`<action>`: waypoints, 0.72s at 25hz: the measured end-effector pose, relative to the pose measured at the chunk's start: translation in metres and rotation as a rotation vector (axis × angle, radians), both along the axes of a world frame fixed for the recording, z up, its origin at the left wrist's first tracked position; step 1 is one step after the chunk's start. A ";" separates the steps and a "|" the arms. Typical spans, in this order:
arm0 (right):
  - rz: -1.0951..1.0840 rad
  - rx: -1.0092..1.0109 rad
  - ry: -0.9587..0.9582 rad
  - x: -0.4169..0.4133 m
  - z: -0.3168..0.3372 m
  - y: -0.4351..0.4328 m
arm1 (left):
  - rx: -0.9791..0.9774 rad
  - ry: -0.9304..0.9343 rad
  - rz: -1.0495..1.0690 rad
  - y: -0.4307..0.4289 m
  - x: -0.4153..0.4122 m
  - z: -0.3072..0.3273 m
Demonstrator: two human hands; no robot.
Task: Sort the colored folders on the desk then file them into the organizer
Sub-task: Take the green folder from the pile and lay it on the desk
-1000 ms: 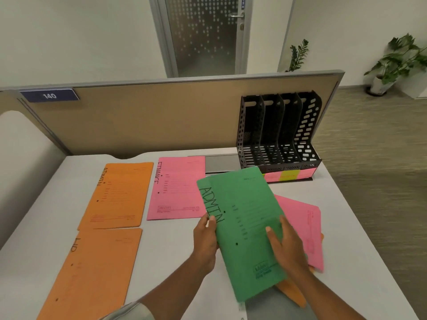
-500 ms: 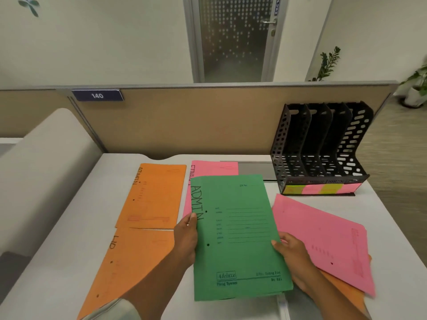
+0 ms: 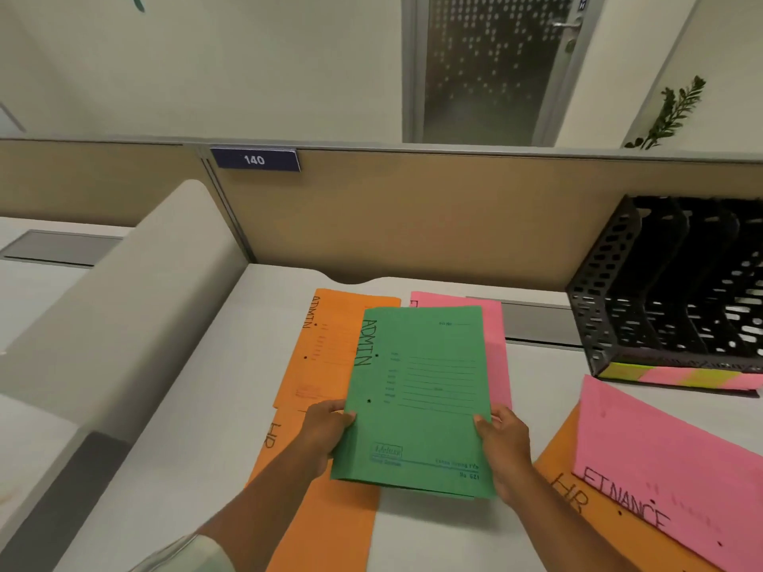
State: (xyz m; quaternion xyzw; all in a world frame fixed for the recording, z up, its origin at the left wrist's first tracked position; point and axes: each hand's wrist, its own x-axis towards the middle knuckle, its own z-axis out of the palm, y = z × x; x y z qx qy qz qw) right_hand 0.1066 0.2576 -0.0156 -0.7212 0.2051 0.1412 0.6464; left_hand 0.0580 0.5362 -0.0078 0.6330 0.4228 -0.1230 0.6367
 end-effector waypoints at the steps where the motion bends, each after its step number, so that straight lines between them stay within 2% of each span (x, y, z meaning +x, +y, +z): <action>1: 0.018 -0.009 -0.002 0.004 0.000 0.015 | 0.019 0.008 0.018 0.014 0.002 -0.005; 7: 0.227 -0.005 0.086 0.029 -0.009 0.097 | 0.165 -0.013 0.137 0.087 0.039 -0.020; 13: 0.579 -0.224 -0.061 0.041 -0.019 0.145 | 0.290 -0.053 0.177 0.141 0.081 -0.040; 18: 0.870 -0.403 -0.077 0.042 -0.038 0.159 | 0.335 -0.019 0.124 0.162 0.099 -0.062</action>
